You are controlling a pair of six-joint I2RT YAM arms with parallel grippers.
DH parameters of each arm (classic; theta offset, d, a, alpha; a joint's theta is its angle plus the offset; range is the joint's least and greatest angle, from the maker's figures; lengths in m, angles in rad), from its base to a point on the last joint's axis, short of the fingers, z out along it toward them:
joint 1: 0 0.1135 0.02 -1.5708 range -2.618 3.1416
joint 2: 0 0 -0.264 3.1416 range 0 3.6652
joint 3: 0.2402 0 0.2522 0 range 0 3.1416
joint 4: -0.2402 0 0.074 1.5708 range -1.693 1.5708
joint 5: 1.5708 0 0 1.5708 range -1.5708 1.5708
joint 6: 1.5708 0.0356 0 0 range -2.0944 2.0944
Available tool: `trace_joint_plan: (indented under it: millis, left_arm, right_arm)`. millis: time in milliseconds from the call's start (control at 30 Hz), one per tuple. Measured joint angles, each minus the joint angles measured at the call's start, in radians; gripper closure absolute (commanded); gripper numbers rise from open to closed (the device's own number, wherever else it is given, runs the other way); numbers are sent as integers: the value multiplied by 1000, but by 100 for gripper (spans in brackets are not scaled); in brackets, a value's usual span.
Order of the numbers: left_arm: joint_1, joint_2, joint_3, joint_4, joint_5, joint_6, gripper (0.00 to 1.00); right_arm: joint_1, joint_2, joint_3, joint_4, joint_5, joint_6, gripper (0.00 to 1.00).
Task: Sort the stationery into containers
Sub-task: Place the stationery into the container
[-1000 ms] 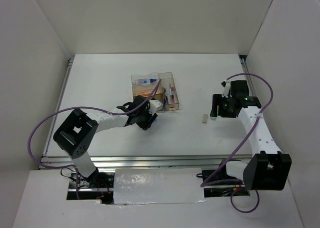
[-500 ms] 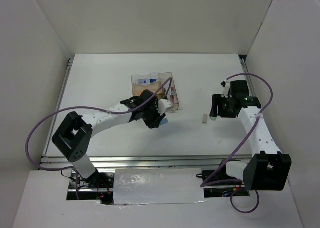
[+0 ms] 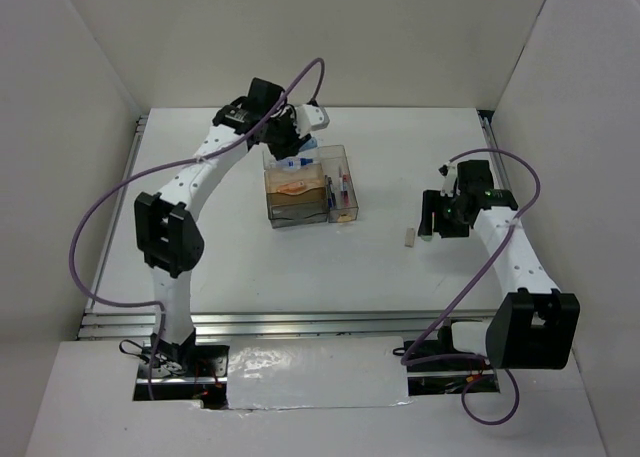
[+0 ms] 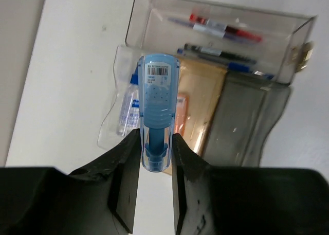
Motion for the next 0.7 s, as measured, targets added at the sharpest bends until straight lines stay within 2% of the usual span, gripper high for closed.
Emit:
trace_joint_plan:
  millis: [100,400,500,600,700]
  left_arm:
    - [53,117,101,-65,10,56,97]
    - [94,224,77,-165,24,117,90]
    - [94,233,77,-164,32,117,78]
    - [94,255,90,-164,35,116,60]
    - [94,278,100,-161,34,116,51]
  right_arm:
    - [0,8,0,0,1,0,32]
    - [-1,56,0,2,5,0,32]
    - [-1,87,5,1,6,0,32]
    - [-2,114,16,5,16,5,32]
    - [-8,140,31,10,28,19,32]
